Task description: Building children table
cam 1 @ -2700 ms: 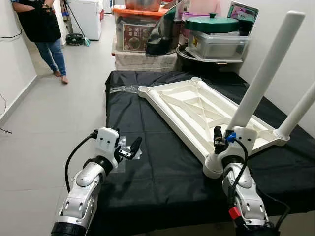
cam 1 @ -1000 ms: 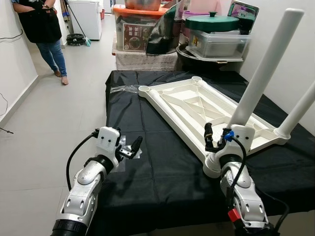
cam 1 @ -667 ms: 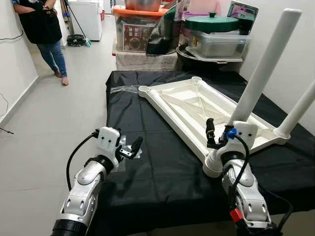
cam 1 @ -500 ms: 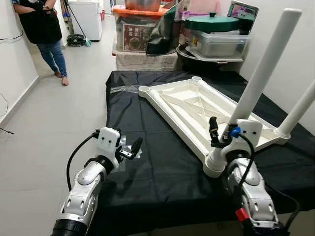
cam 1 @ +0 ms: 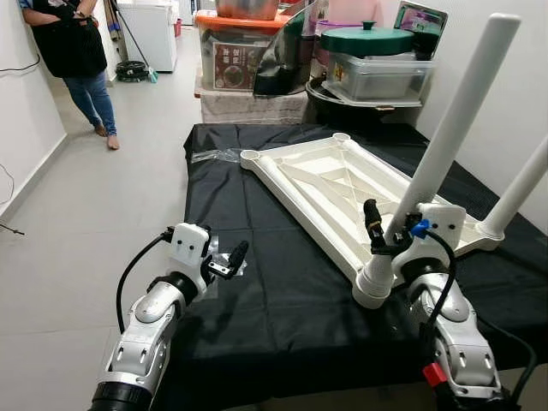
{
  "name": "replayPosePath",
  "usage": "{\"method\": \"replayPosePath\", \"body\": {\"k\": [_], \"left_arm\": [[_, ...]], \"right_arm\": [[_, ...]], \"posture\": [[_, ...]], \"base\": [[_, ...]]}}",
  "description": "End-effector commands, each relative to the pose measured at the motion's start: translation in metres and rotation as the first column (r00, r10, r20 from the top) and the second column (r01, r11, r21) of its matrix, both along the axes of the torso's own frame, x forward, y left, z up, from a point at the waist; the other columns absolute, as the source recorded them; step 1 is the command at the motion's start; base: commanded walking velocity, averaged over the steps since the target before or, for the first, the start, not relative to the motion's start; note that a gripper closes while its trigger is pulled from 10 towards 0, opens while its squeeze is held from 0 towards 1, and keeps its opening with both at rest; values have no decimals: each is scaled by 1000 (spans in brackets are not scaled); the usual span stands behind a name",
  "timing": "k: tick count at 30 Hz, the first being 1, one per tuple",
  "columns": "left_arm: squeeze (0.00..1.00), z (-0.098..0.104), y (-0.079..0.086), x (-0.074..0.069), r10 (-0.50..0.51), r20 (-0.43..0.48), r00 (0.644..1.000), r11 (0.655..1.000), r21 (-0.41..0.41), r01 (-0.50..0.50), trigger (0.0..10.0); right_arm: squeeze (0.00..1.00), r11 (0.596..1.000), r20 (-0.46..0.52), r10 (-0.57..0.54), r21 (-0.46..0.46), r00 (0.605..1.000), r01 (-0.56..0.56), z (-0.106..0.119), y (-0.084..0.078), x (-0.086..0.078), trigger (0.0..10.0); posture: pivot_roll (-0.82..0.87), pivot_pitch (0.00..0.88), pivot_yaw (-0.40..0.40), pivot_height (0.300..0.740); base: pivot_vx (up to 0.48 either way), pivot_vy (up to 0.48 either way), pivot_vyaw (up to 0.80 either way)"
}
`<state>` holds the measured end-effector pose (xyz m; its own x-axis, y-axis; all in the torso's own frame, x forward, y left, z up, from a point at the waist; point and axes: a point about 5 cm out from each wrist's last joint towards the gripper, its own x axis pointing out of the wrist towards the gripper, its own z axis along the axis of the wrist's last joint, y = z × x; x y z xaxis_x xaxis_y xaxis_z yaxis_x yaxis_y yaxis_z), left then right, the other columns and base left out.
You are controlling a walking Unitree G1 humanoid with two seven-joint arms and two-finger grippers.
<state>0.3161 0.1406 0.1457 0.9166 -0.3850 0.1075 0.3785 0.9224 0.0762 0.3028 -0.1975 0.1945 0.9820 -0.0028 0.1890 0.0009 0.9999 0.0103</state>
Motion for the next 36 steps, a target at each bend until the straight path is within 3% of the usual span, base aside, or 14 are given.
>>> {"method": "replayPosePath", "body": {"k": [1, 9, 15, 24, 29, 36], "left_arm": [[0, -2, 1, 0, -3, -5, 1000, 1000, 6, 3, 10000], [0, -4, 0, 0, -9, -10, 1000, 1000, 7, 9, 10000], [0, -4, 0, -1, -13, -11, 1000, 1000, 8, 13, 10000], [0, -5, 1, -2, -16, -15, 1000, 1000, 15, 16, 10000], [0, -6, 1, -2, -16, -15, 1000, 1000, 15, 17, 10000], [0, -6, 1, -3, -20, -17, 1000, 1000, 19, 20, 10000]], "right_arm": [[1000, 999, -13, 50, -3, 999, -50, 1, 2, -1, 10000], [1000, 983, -39, 165, -75, 986, -167, 2, -8, 2, 10000], [1000, 977, -57, 190, -89, 980, -194, 0, -11, 3, 10000], [1000, 986, -102, 155, -38, 983, -159, -4, -35, 13, 10000], [1000, 986, -98, 161, -26, 982, -164, -3, -38, 14, 10000], [996, 965, -45, 261, 11, 964, -261, 7, -47, 13, 10000]], "posture": [[4, 0, -54, 740], [8, 0, -55, 740], [10, 0, -54, 740], [15, 0, -52, 740], [15, 0, -54, 740], [17, 0, -56, 740]], "base": [[0, 0, 0], [0, 0, 0], [0, 0, 0], [0, 0, 0], [0, 0, 0], [0, 0, 0]]}}
